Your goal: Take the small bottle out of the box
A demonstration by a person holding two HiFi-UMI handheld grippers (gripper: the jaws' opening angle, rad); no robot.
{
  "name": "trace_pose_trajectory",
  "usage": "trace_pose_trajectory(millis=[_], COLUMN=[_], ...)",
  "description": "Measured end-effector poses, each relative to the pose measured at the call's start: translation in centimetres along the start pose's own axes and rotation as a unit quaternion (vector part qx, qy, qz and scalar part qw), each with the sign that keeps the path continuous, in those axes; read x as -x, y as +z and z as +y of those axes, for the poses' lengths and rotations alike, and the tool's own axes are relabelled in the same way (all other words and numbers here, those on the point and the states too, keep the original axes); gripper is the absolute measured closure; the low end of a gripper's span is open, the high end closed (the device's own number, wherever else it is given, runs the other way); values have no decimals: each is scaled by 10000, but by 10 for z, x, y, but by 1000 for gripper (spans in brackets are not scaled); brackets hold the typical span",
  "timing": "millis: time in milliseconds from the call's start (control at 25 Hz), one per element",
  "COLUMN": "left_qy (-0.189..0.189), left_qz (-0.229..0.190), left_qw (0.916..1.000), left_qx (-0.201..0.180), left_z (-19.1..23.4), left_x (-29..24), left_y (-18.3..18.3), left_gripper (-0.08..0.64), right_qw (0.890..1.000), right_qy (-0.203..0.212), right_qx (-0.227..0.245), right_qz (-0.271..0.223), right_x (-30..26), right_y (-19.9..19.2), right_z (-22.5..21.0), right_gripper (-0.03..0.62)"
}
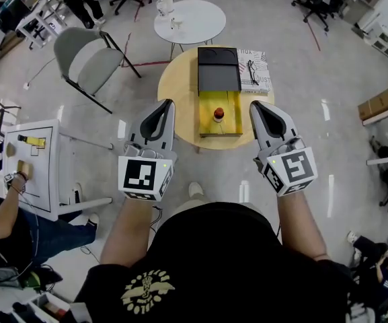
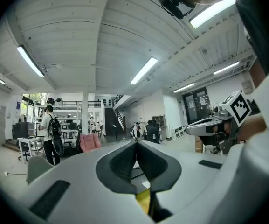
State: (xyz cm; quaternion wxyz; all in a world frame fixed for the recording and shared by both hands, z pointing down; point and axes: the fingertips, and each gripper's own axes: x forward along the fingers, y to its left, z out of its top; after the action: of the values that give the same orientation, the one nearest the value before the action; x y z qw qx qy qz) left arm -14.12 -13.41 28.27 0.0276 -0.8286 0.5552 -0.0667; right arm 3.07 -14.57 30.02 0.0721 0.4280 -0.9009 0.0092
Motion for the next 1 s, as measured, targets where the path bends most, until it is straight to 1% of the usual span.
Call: trace_pose_trajectory(millis=[120,240,360,480,640,760,880,1000], left_qy=[-113,-224,-305,-351,-456,-520,-538,-517], left_qz=[-73,-110,-119,-153,-186,-160,-116,-110], left_qw=[9999,9997,9995,9993,9988,9985,9985,9986], left_qx=[-49,-74,-29,48,80,83,76,81], left_z=[11,22,31,37,35,32,30,29], left_x=[-7,-12,-17,-20,-24,-28,-34,-44], left_y=[3,3,-2,-5,-5,-8,-10,-8], left_gripper=[545,545,545,545,545,545,545,545], right_qw=[9998,9996,9990,9986,9978,9979,9985,9986], right_qy=[-201,-267,-449,-510,-636,-629,-531,-507], right_qx=[-38,19,-23,10,1,25,30,-64], right_qz=[-6,-12,38,115,174,158,164,165], right_x=[-7,-15,-19,-19,-17,-18,-23,-31], right_y=[5,5,4,-1,-1,-2,-6,-10], right_z=[1,5,8,12,9,7,6,-2], right_gripper=[577,578,577,577,578,577,578,577])
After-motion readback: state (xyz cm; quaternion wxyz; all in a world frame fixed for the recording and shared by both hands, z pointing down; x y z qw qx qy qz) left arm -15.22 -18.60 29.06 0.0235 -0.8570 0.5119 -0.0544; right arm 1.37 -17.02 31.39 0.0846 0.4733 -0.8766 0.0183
